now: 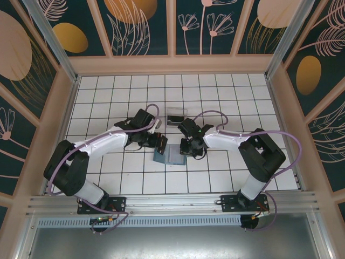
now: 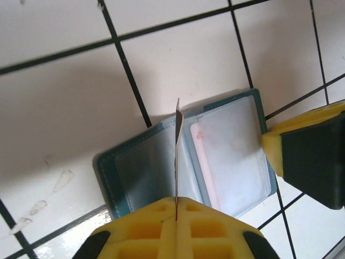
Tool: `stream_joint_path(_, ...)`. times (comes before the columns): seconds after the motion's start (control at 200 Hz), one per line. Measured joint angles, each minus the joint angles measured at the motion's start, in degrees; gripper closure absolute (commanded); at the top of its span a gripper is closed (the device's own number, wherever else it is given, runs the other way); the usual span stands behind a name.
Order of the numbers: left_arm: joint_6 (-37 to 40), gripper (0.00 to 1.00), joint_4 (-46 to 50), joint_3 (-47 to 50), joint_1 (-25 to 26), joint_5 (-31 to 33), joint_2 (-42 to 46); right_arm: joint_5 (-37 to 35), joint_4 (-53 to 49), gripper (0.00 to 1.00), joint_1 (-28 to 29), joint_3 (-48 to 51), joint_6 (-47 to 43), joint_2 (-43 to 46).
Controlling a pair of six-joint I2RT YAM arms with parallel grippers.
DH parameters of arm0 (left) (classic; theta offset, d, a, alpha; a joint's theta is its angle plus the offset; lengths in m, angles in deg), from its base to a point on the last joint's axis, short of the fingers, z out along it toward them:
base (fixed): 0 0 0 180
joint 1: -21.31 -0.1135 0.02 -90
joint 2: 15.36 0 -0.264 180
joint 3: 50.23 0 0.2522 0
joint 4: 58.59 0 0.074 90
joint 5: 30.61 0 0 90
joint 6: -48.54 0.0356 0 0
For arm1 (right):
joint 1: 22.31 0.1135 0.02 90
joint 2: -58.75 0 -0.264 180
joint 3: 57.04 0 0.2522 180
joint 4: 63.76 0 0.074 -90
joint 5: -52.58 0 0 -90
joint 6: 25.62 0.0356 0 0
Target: Take the credit cards out of the card holder
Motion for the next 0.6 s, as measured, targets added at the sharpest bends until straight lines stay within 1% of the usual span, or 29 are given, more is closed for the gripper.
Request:
stream_joint_path(0.12, 4.3, 1.00, 2.5, -3.1, 0.0, 1.2, 0.5, -0.9, -1.2, 0.75, 0.0, -0.6, 0.0, 1.8)
stream_joint_path(0.335, 12.5, 1.00, 3.1, -7.5, 0.0, 4.4, 0.6, -2.8, -2.8, 0.75, -0.2, -2.3, 0.0, 5.8)
stream_joint_path(0.48, 21.1, 1.00, 3.7, -9.9, 0.0, 6.4, 1.1, -4.5, -4.3, 0.75, -1.0, -2.8, -0.2, 8.0)
stream_joint_path(0.566, 27.5, 1.00, 5.2, -12.0, 0.0, 6.7, 1.0, -6.0, -5.6, 0.74, -1.6, -3.1, -0.3, 8.9)
stream_joint_path(0.601, 31.3, 1.00, 6.1, -13.1, 0.0, 6.7, 0.9, -6.6, -6.0, 0.75, -1.7, -3.2, -0.3, 9.3)
